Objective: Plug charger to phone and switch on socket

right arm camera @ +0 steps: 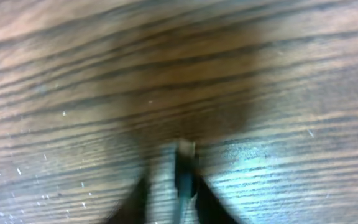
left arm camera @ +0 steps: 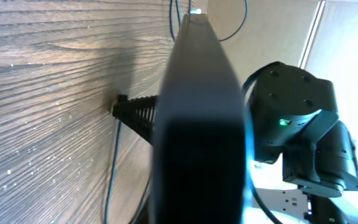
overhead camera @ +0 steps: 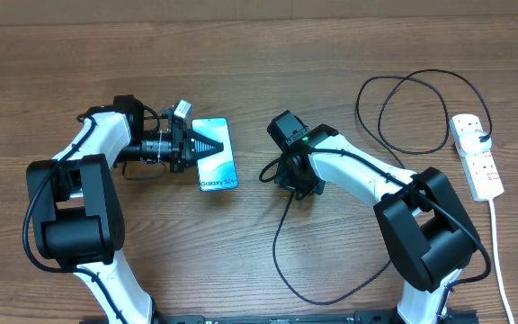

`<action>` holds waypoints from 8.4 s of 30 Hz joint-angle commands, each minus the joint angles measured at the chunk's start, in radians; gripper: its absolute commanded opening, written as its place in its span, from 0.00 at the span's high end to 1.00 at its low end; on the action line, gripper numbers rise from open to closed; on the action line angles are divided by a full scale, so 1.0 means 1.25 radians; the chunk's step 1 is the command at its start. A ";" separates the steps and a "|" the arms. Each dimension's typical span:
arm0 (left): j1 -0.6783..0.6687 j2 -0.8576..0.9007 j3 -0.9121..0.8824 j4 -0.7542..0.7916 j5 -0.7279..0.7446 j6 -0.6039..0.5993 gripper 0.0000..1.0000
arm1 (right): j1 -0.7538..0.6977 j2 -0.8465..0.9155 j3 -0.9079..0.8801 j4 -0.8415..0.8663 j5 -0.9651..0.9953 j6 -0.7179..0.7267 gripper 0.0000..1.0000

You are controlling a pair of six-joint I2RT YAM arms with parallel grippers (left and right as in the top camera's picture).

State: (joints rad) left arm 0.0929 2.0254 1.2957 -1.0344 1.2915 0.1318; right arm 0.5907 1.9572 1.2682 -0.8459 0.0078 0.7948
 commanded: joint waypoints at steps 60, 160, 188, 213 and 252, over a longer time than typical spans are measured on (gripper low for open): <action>0.001 -0.014 -0.002 0.069 0.232 0.000 0.96 | -0.046 -0.057 -0.004 0.033 -0.365 -0.309 0.96; 0.062 -0.014 -0.017 0.836 0.224 -0.565 0.96 | 0.211 0.055 -0.004 0.245 0.065 -0.260 0.76; 0.062 -0.014 -0.017 0.836 0.224 -0.565 0.96 | 0.173 0.054 -0.002 0.219 -0.002 -0.235 0.96; 0.062 -0.014 -0.017 0.836 0.227 -0.661 0.96 | 0.007 -0.051 -0.002 0.424 -0.837 -0.239 0.96; 0.047 -0.014 -0.017 0.842 0.231 -0.741 0.96 | -0.044 -0.051 -0.002 0.673 -0.839 -0.097 0.96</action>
State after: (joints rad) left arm 0.1635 2.0254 1.2778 0.0200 1.5379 -0.7837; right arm 0.5430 1.9217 1.2675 -0.0132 -1.0569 0.6556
